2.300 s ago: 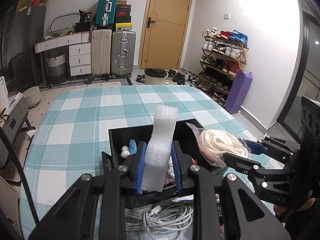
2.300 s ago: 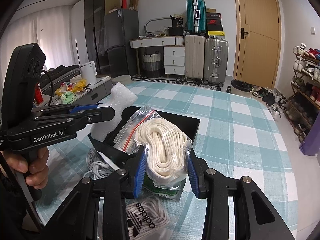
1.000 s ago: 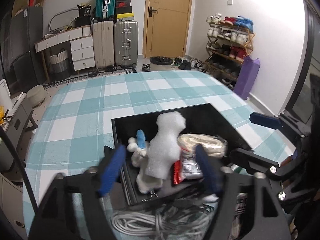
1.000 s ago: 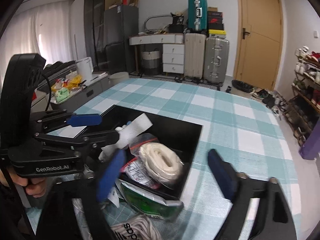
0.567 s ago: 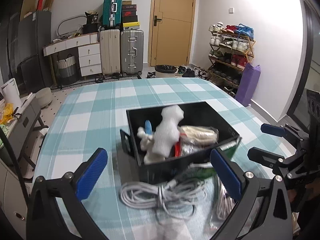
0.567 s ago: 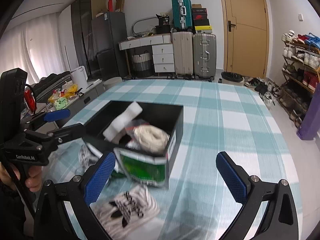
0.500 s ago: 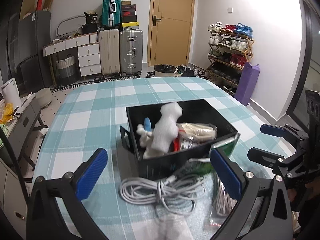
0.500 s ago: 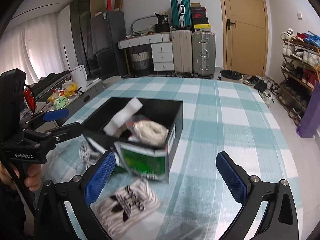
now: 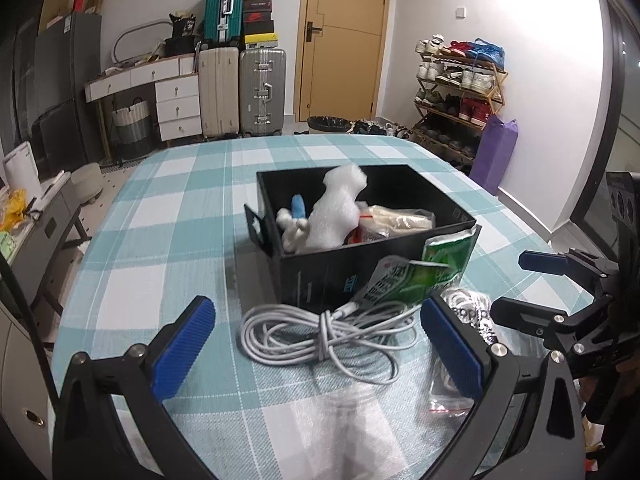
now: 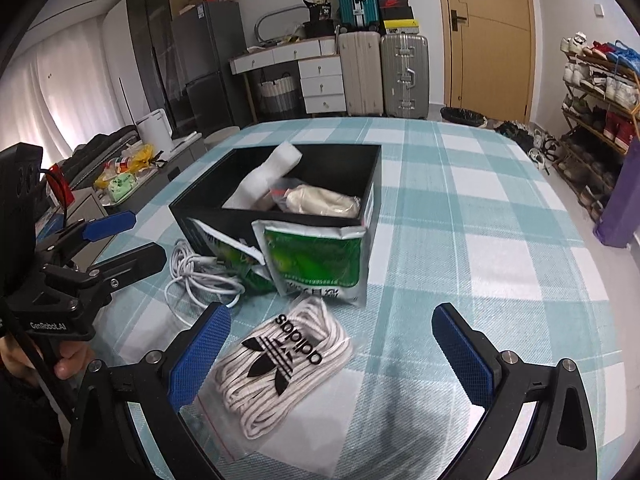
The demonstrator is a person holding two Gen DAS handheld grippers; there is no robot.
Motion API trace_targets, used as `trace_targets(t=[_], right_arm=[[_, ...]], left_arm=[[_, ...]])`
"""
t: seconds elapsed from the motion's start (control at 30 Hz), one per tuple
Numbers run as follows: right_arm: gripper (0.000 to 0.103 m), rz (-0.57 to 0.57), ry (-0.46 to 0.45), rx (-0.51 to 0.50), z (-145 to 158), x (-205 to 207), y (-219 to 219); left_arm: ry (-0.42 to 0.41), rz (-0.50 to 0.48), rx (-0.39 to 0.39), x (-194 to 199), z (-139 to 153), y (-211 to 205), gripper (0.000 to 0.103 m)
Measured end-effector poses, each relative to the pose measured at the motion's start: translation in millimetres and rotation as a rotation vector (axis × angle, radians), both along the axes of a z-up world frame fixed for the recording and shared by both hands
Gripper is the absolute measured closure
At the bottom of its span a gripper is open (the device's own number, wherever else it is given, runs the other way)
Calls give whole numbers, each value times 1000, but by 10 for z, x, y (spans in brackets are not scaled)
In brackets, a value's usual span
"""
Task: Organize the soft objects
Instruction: 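Grasp the adidas-bagged white laces with the right gripper while the left grasps the white cable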
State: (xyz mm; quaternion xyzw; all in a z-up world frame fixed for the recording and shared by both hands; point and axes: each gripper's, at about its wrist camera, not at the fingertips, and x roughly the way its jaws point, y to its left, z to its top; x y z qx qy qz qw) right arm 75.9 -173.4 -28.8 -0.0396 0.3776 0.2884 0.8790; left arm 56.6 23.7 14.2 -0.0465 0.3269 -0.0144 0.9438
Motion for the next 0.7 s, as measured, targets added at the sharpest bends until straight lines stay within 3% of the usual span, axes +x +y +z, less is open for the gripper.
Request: trace_targets(t=[0.17, 0.7], right_arm=[[1, -20, 39, 0, -55, 11, 33], [1, -22, 117, -50, -298, -15, 195]], left_arm=[[22, 9, -25, -14, -64, 68, 0], [39, 11, 3, -58, -166, 131, 0]])
